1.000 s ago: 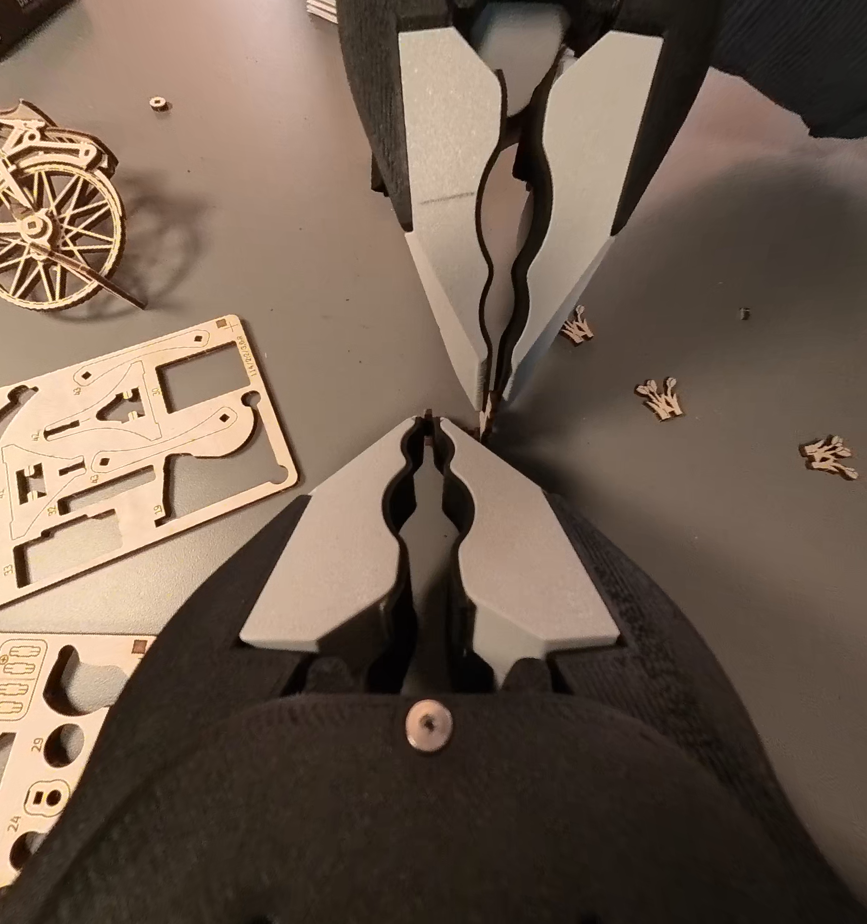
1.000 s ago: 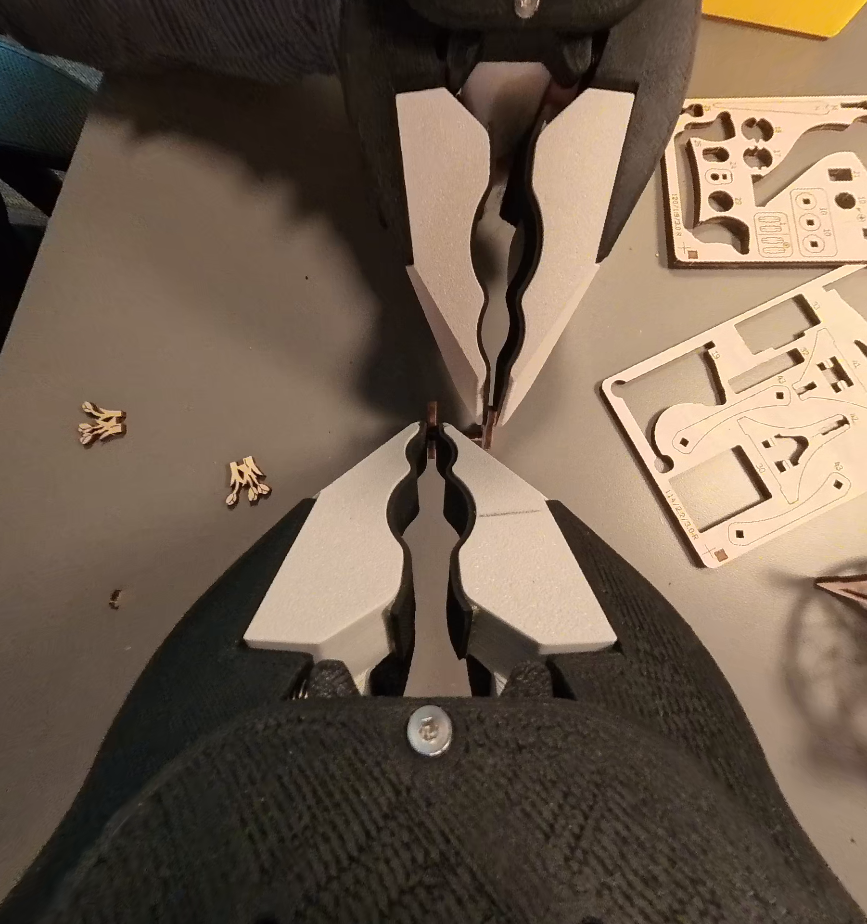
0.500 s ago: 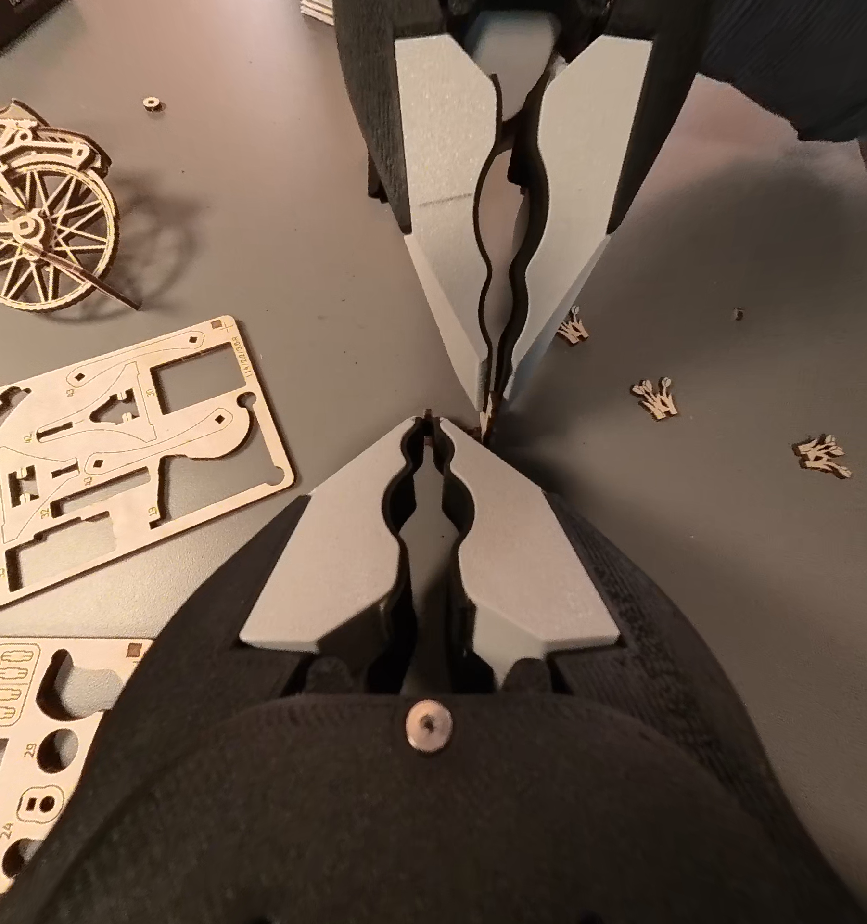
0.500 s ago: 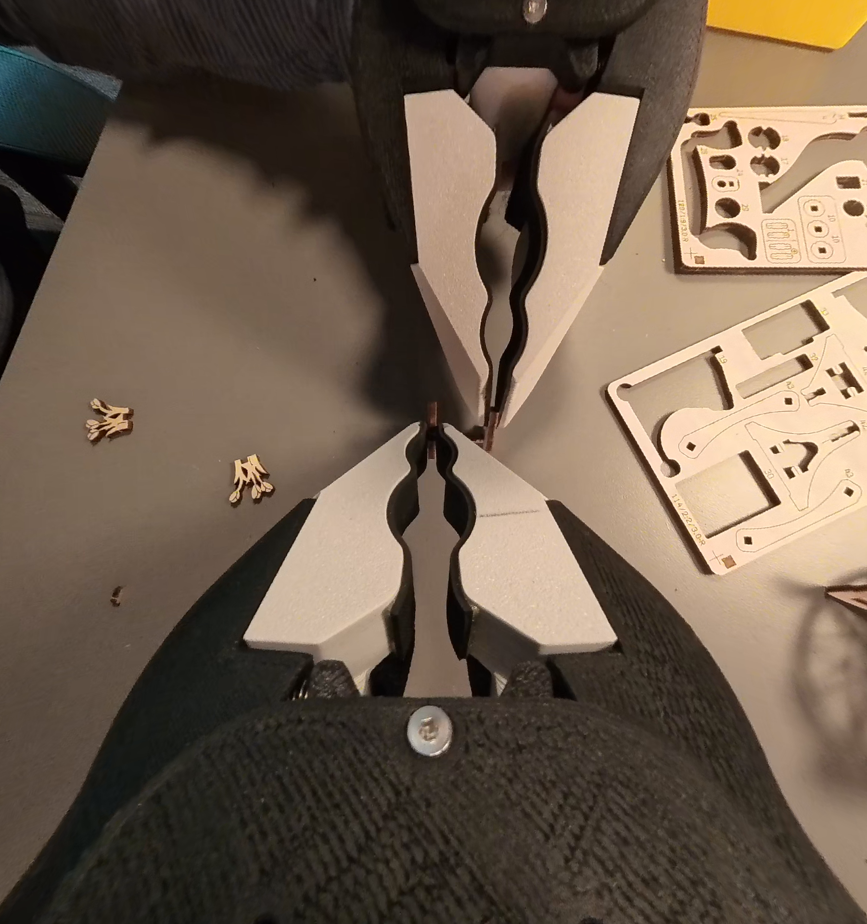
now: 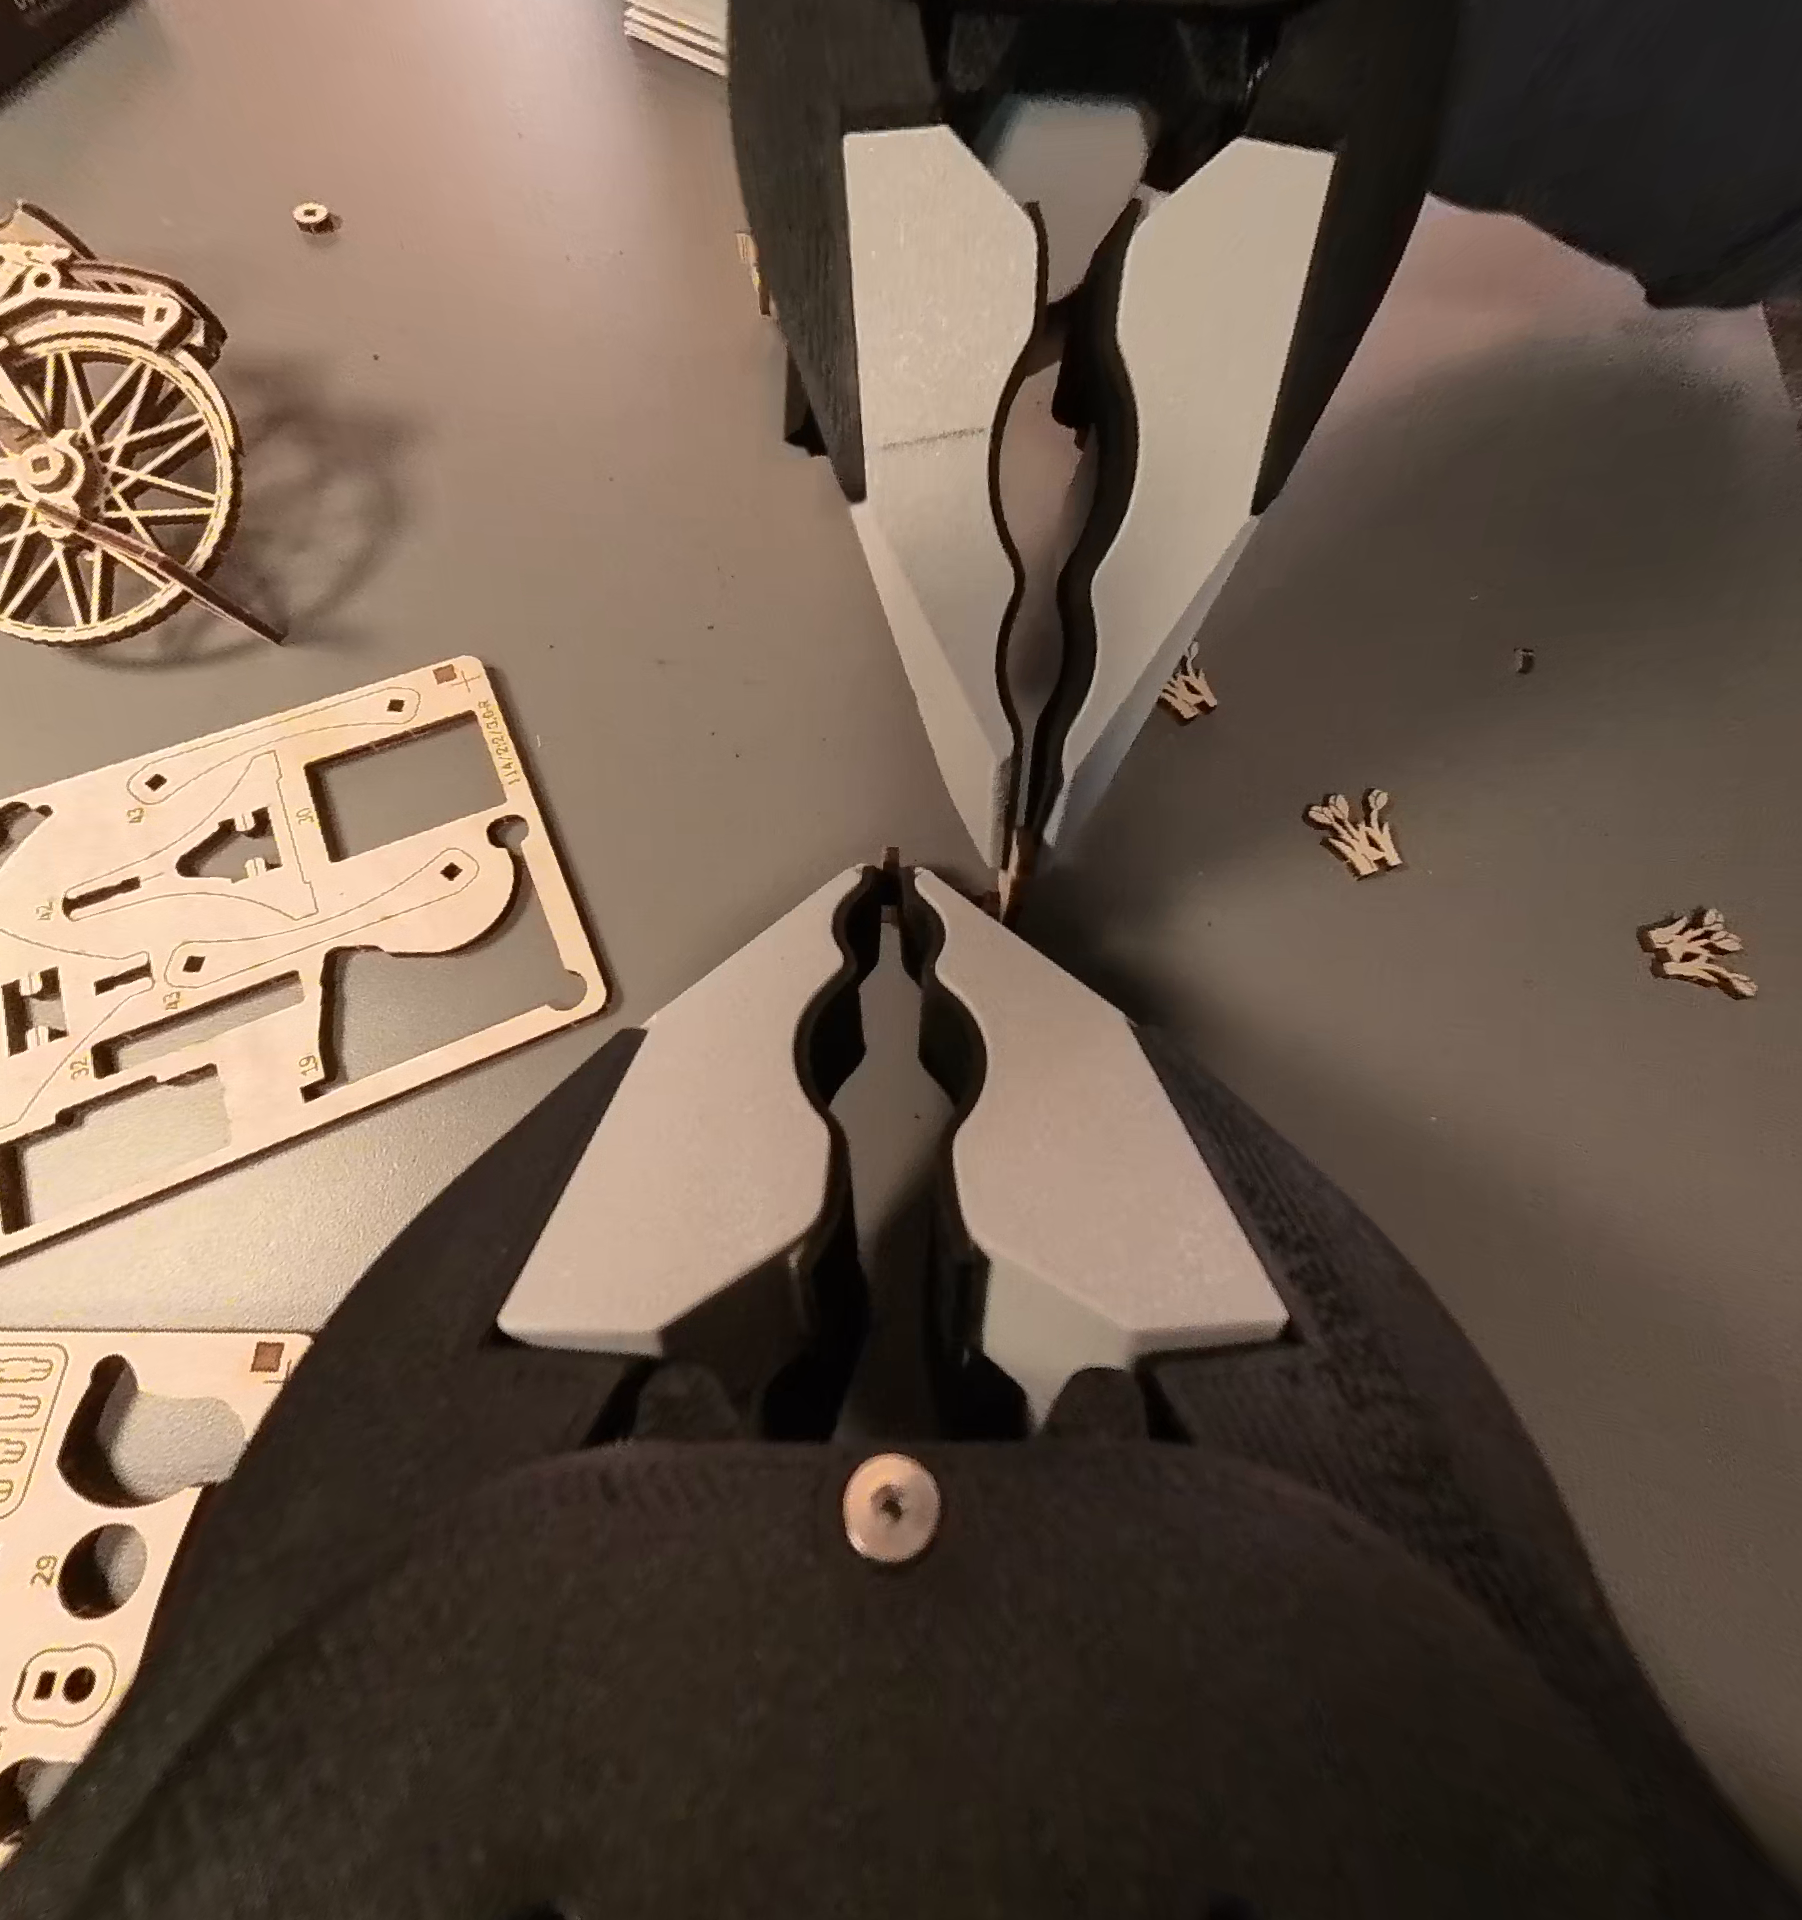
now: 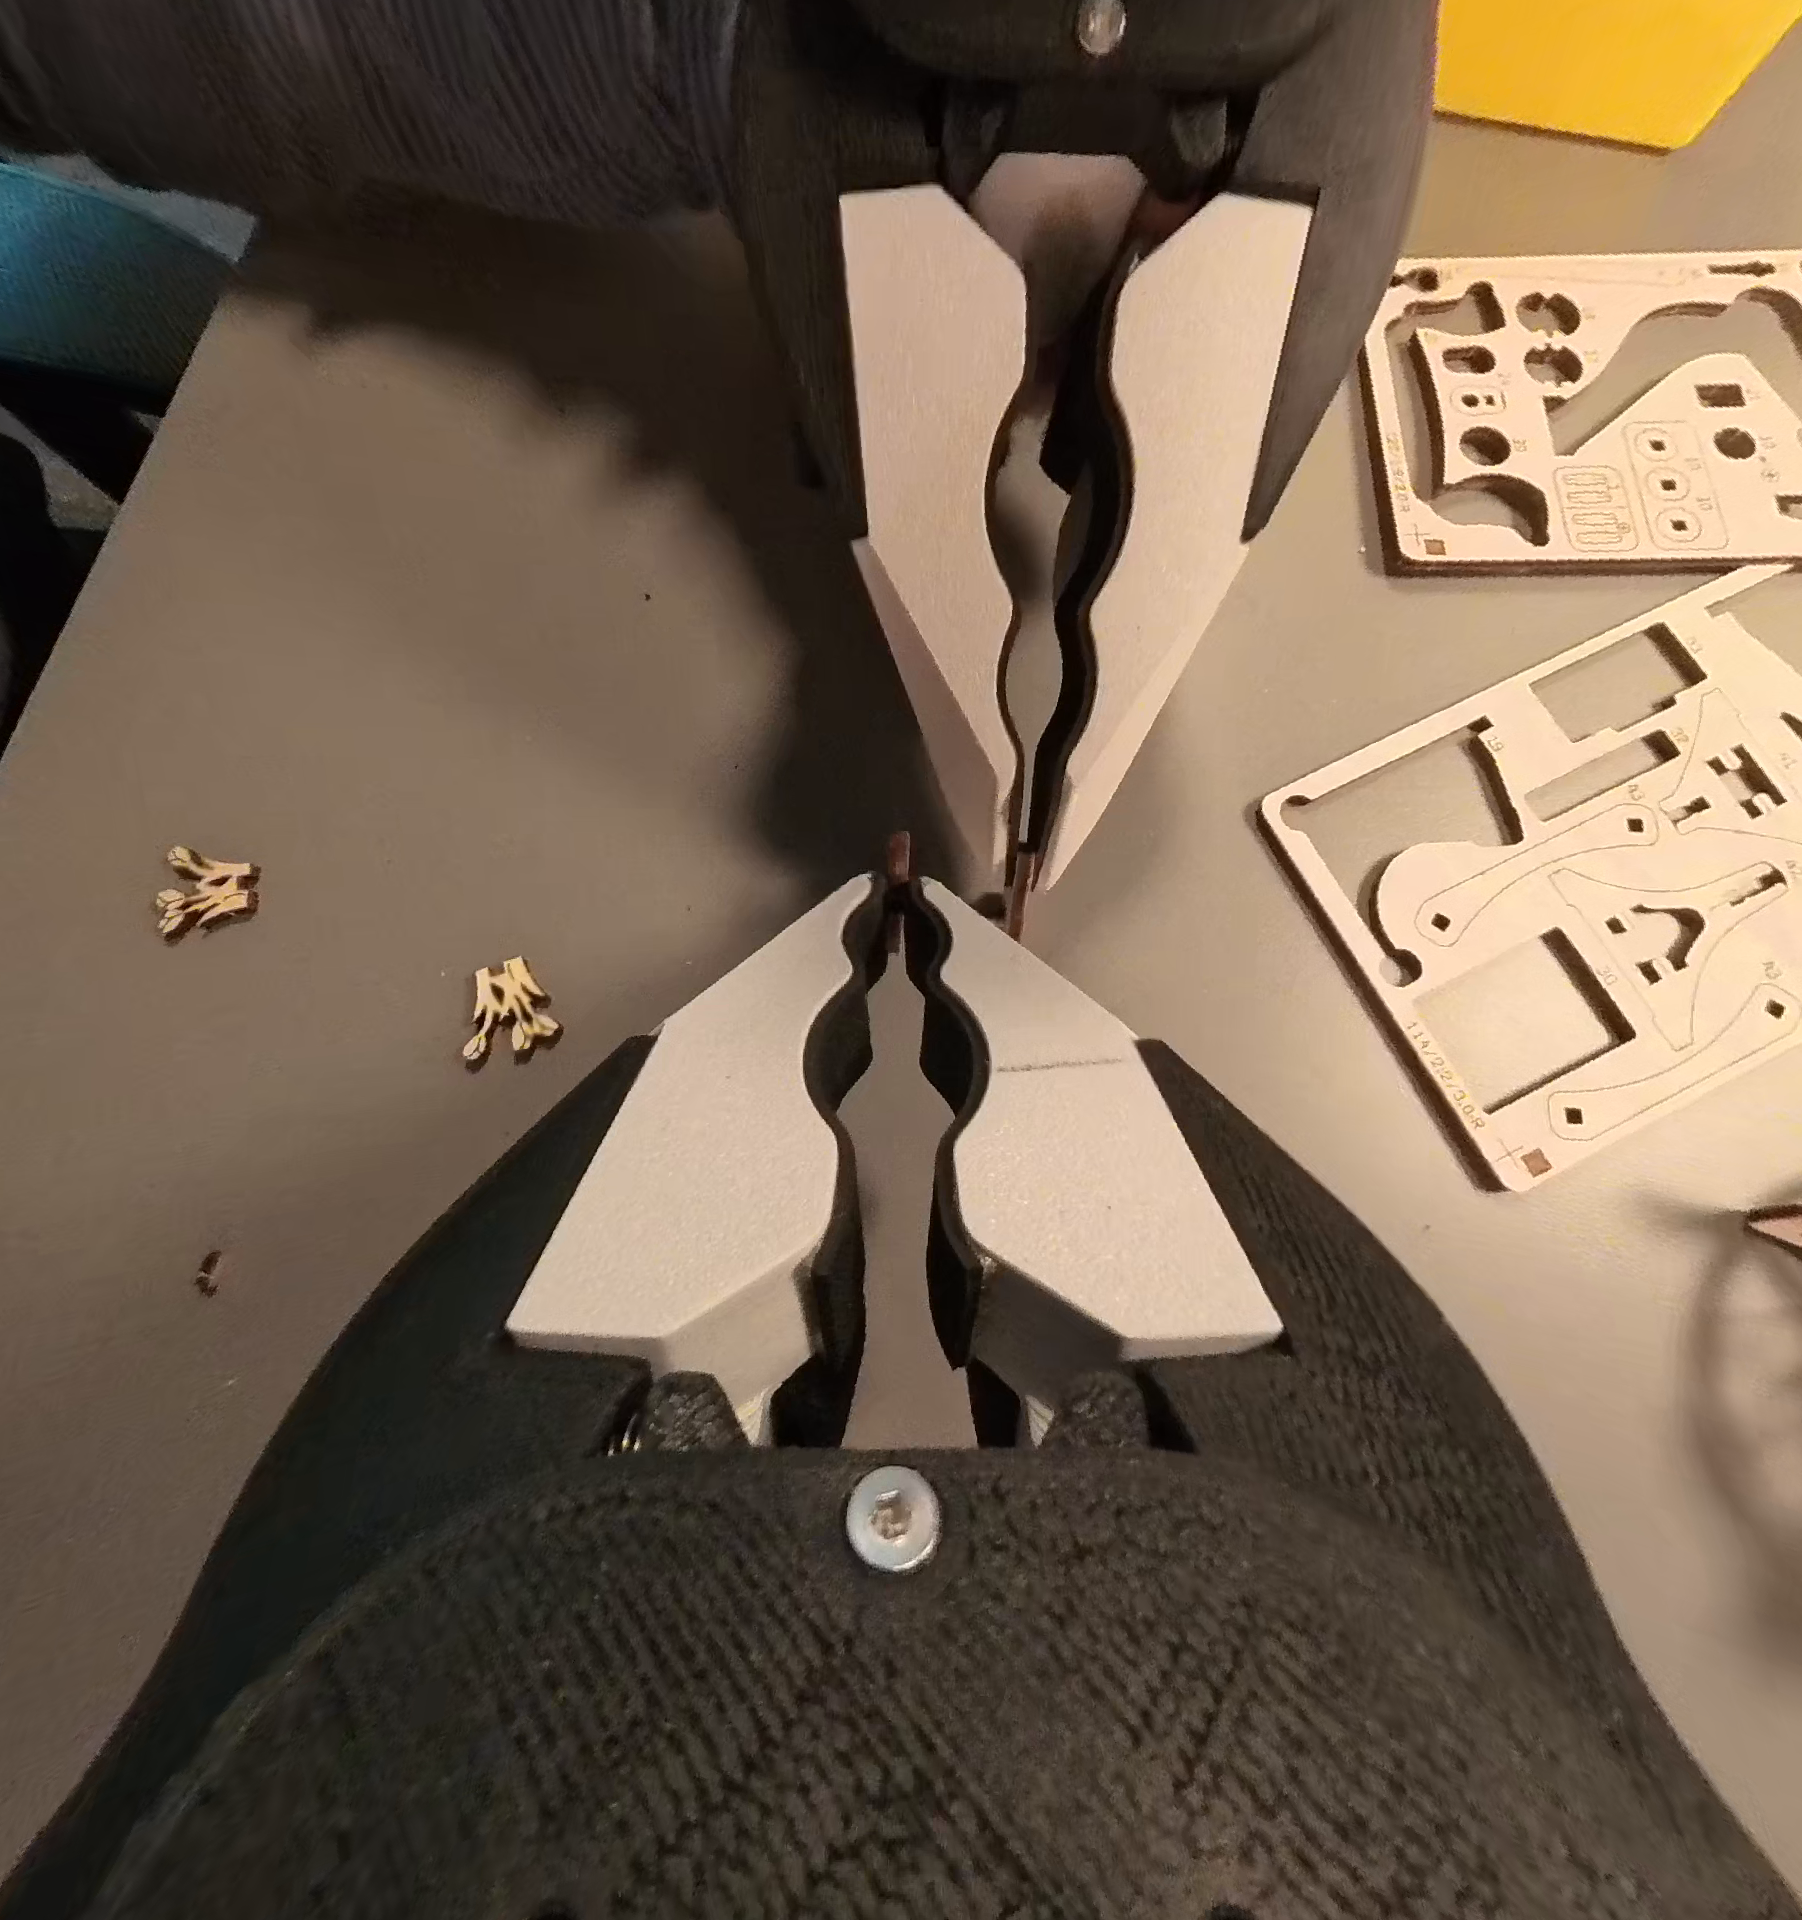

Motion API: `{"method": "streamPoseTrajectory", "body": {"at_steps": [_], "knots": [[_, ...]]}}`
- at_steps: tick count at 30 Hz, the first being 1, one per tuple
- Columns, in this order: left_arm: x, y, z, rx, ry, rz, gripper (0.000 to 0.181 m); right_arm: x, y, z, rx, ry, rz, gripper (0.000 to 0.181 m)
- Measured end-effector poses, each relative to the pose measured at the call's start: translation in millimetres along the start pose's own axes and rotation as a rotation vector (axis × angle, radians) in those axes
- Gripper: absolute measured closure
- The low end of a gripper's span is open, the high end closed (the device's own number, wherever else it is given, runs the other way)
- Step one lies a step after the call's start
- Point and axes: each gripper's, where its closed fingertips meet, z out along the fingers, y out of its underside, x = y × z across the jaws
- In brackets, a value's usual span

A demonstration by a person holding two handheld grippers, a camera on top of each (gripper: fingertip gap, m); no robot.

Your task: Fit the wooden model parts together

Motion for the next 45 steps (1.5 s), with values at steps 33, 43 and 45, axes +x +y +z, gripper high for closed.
{"method": "streamPoseTrajectory", "body": {"at_steps": [33, 43, 45], "knots": [[0.2, 1.6, 0.0, -0.021, -0.018, 0.027, 0.18, 1.6, -2.8, 1.6, 0.043, 0.089, 0.074, 0.18], [0.4, 12.8, 6.3, -0.085, -0.023, 0.046, 0.18, 0.6, 3.3, 0.6, 0.042, 0.073, 0.088, 0.174], [0.4, 12.7, 6.3, -0.084, -0.022, 0.045, 0.18, 0.3, 4.0, -3.3, 0.046, 0.076, 0.087, 0.171]]}}
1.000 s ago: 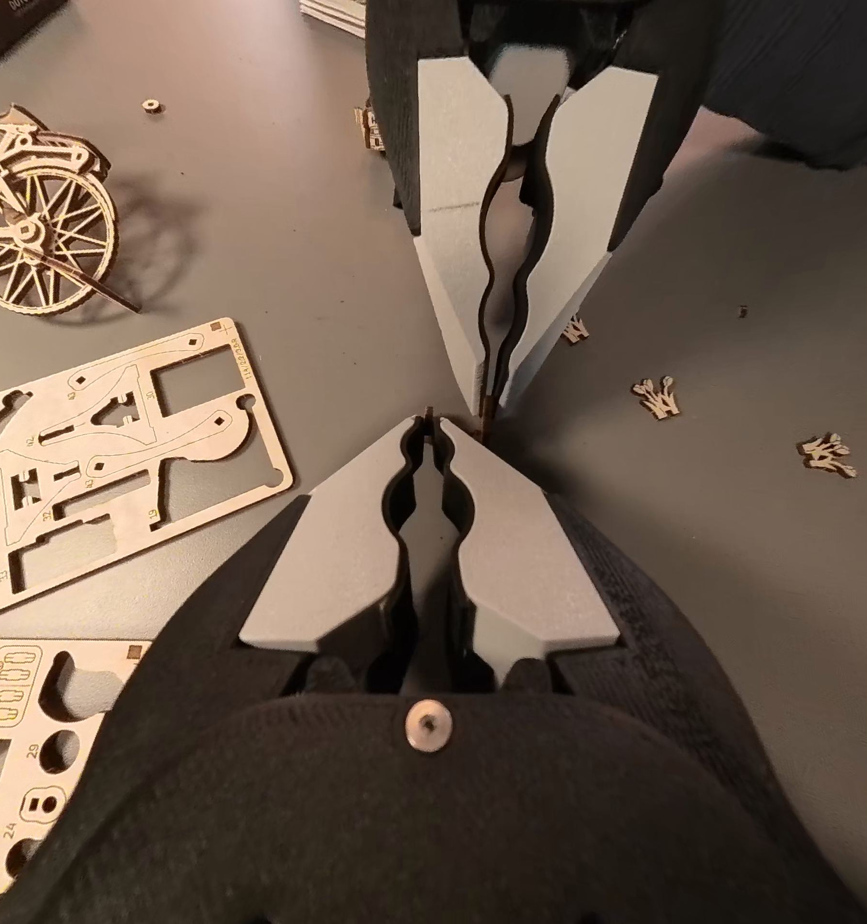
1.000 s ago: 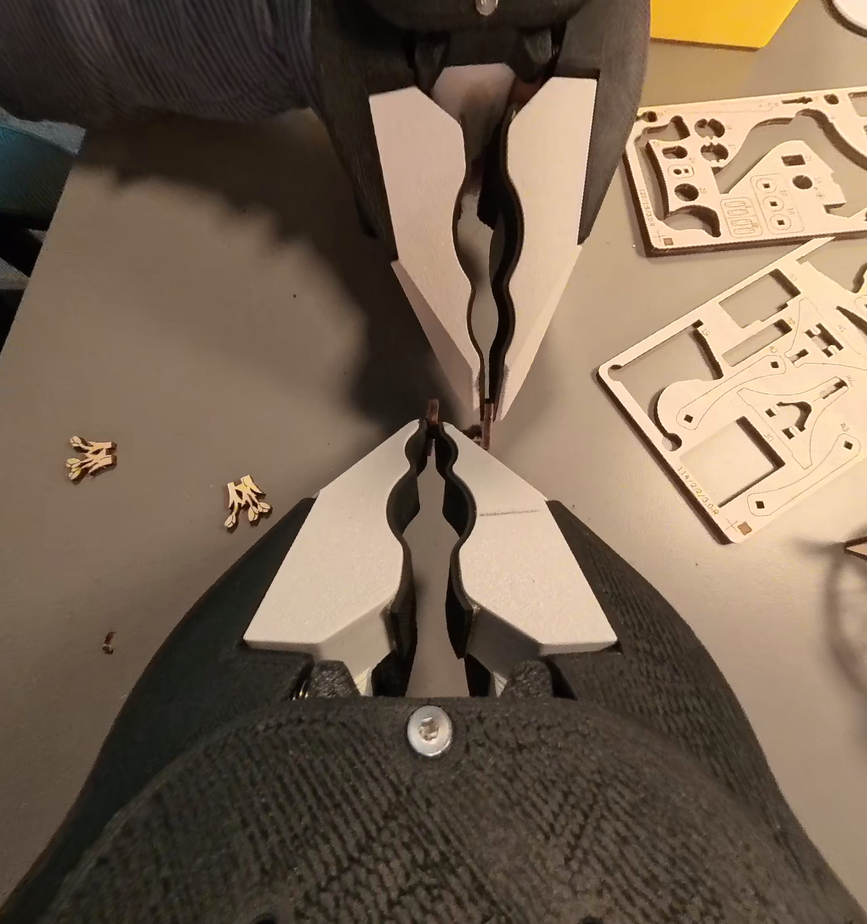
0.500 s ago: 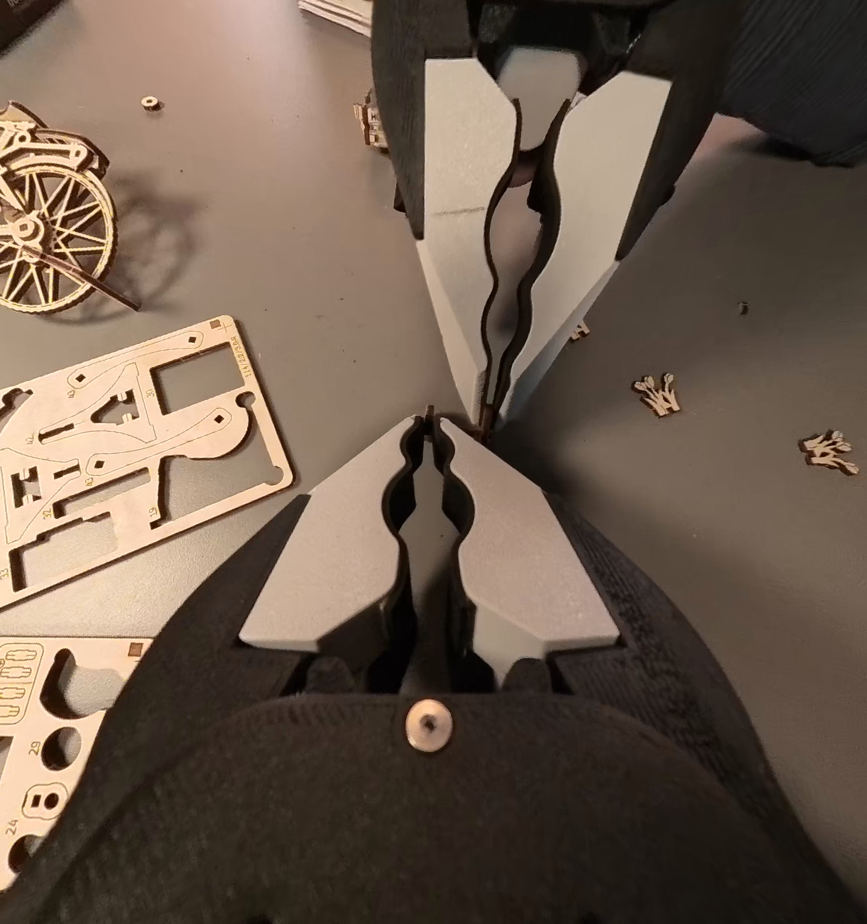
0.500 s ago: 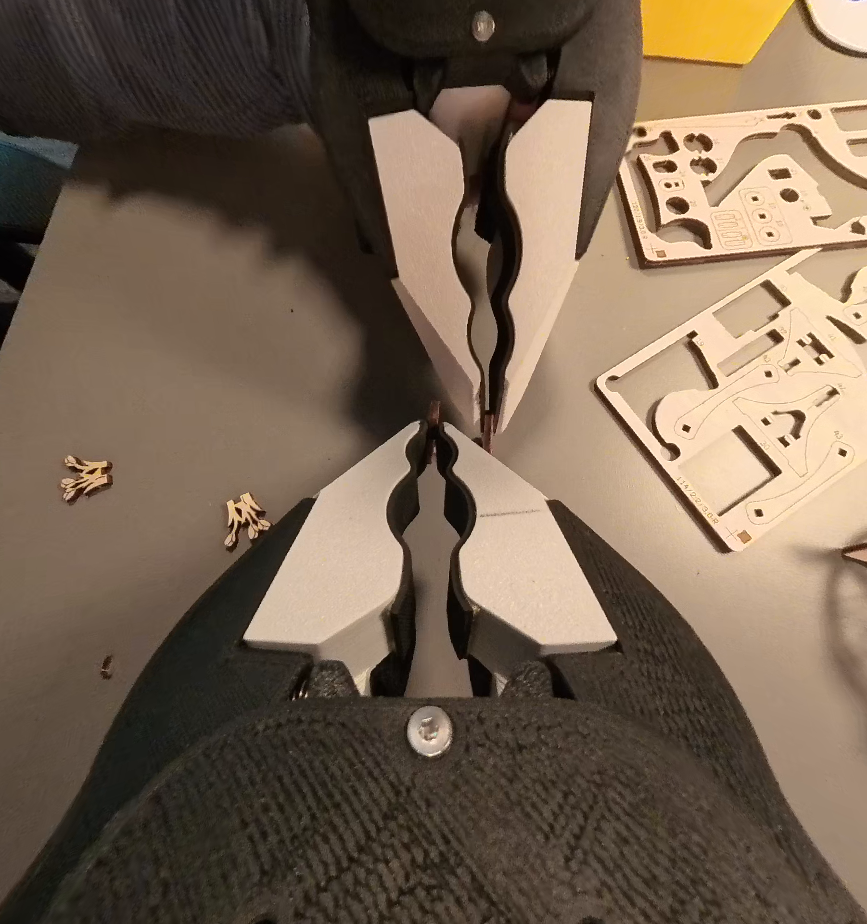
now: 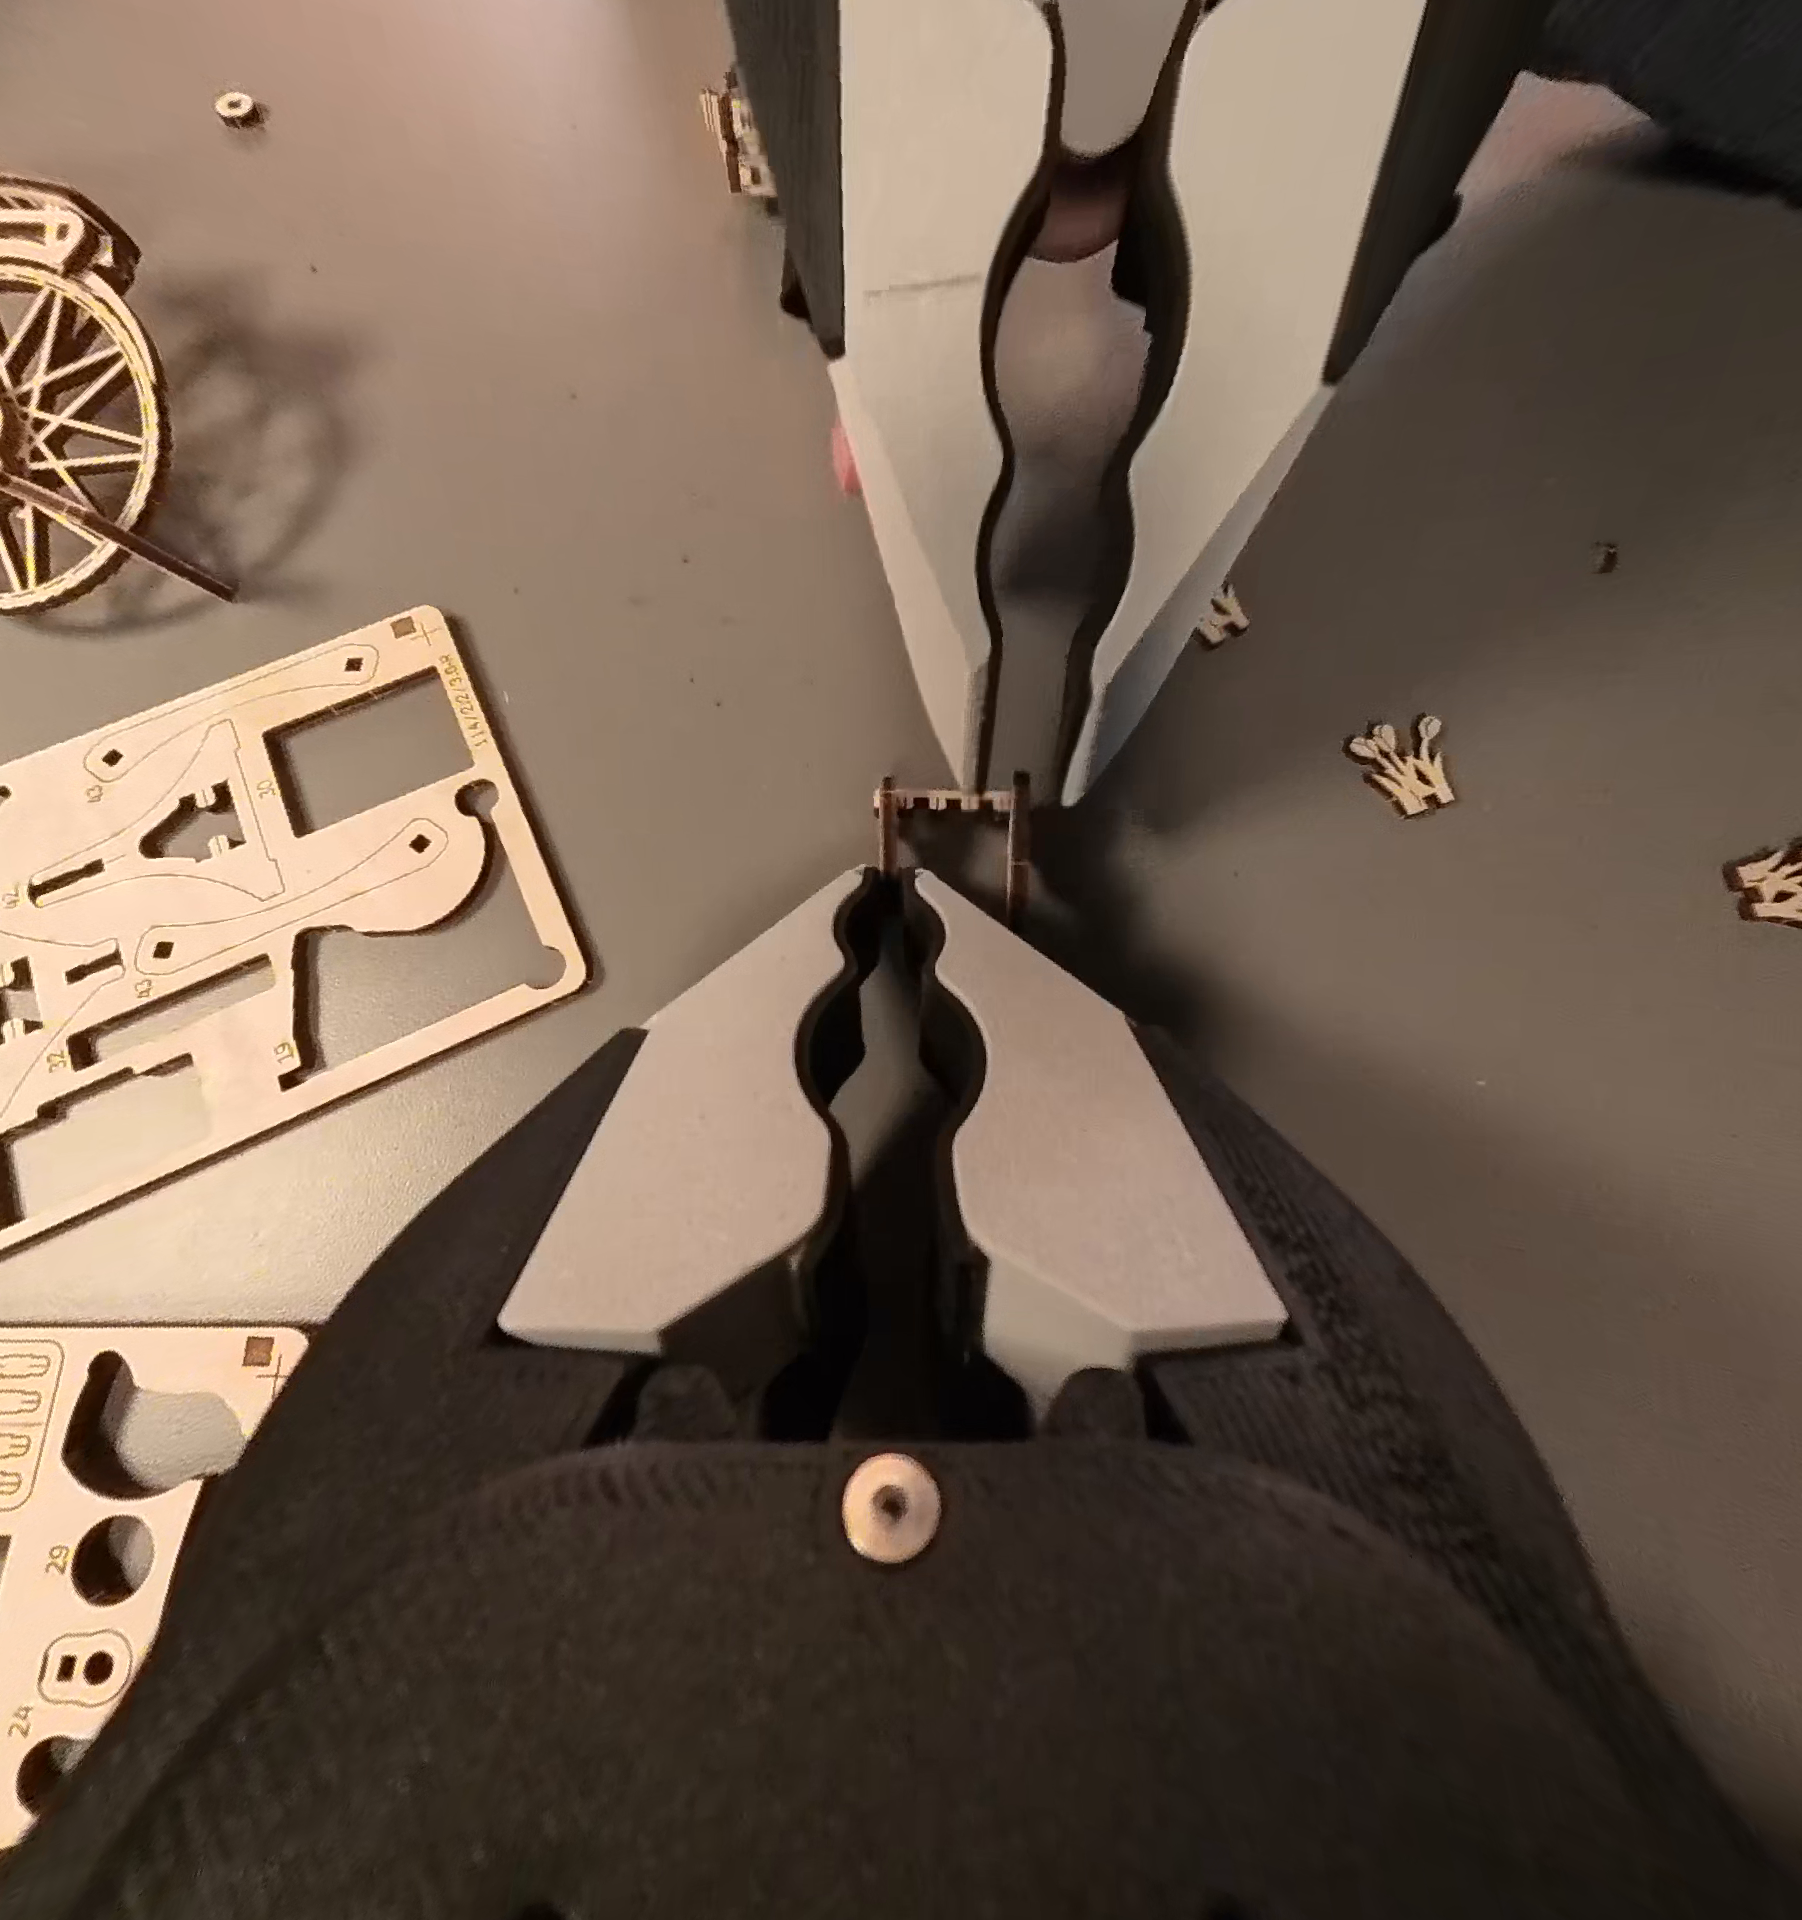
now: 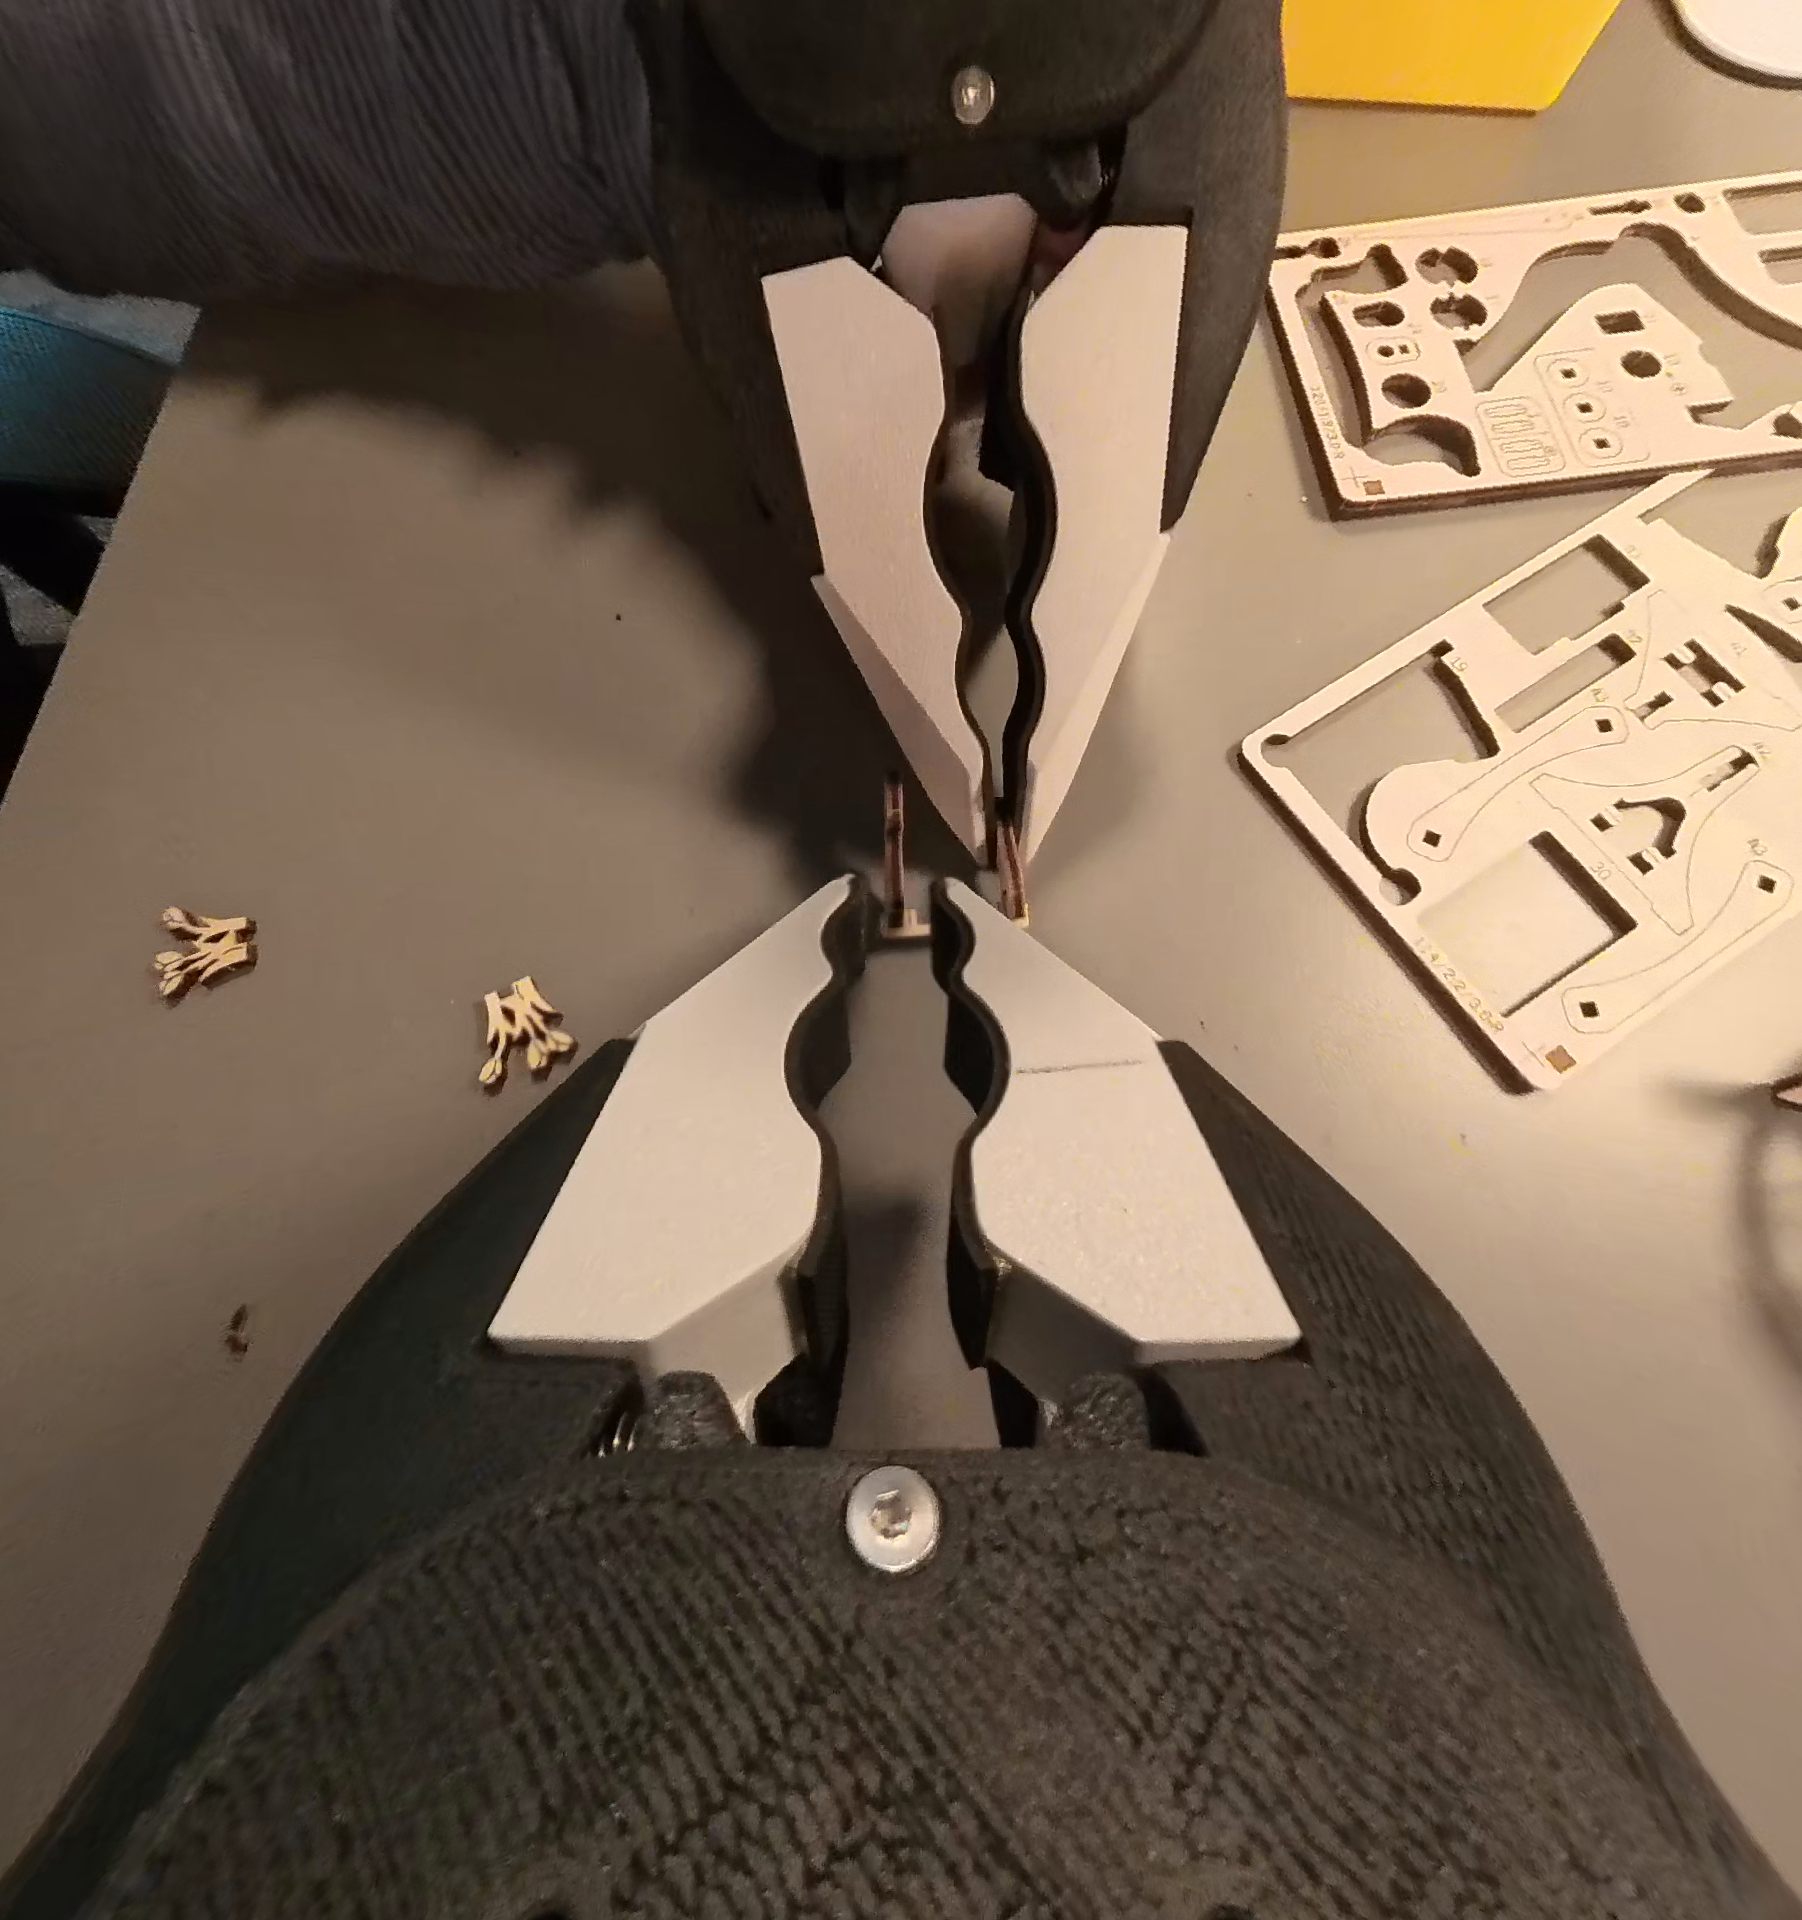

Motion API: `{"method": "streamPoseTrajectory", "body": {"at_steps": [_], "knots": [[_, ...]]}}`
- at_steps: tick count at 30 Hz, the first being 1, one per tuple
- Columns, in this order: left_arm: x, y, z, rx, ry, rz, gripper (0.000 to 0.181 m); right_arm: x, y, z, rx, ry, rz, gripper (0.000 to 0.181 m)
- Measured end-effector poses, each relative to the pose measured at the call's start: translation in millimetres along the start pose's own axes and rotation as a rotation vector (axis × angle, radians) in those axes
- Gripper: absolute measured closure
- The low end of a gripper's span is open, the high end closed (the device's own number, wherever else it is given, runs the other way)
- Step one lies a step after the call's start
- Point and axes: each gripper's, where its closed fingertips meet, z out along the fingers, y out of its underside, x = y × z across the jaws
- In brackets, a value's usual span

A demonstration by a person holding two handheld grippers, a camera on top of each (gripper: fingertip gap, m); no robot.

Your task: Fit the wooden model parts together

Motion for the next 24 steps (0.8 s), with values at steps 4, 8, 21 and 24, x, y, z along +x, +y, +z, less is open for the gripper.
{"method": "streamPoseTrajectory", "body": {"at_steps": [4, 8, 21, 24], "knots": [[1.1, -0.2, 0.1, 0.002, 0.005, -0.001, 0.18, -0.1, -0.4, -3.8, -0.002, 0.035, -0.037, 0.169], [2.3, -0.9, 0.7, 0.003, 0.009, 0.0, 0.18, -2.6, 4.2, 4.3, -0.068, 0.077, -0.115, 0.168], [-13.4, -55.6, -56.3, 0.475, 0.065, -0.208, 0.144, 6.7, -14.4, -26.2, 0.193, 0.121, -0.116, 0.181], [-7.0, -68.6, -58.2, 0.547, 0.104, -0.222, 0.117, -3.0, -39.0, -47.9, 0.418, 0.1, -0.121, 0.181]]}}
